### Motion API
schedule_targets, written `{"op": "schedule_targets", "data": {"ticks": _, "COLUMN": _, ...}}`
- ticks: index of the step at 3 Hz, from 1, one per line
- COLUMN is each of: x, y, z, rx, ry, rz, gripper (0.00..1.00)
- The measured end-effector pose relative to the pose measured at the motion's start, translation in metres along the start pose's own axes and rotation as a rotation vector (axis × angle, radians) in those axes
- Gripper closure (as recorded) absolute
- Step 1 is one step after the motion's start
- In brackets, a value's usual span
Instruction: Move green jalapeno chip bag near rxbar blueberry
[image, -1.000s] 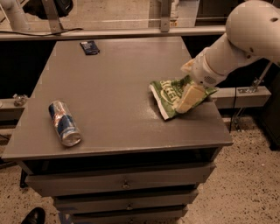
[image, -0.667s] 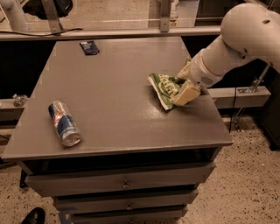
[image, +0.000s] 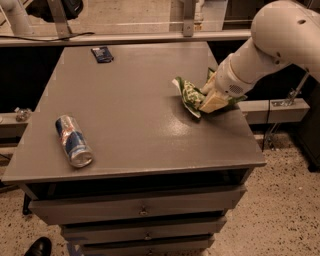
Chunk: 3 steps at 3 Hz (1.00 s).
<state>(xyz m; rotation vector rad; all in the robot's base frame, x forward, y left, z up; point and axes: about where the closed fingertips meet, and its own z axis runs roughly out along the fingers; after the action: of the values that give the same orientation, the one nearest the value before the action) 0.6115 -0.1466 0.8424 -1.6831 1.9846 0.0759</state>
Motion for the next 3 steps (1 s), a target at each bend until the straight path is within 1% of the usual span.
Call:
{"op": "schedule_targets", "data": {"ticks": 1, "x": -0.006, "y": -0.015, "z": -0.009, "rx": 0.018, "ry": 0.006, "rz": -0.004, "gripper": 1.0}}
{"op": "schedule_targets", "data": {"ticks": 2, "x": -0.019, "y": -0.046, "z": -0.031, "rx": 0.053, "ry": -0.011, "rz": 0.007, "gripper": 1.0}}
{"op": "schedule_targets", "data": {"ticks": 3, "x": -0.031, "y": -0.072, "z": -0.056, "rx": 0.099, "ry": -0.034, "rz": 0.019, "gripper": 1.0}}
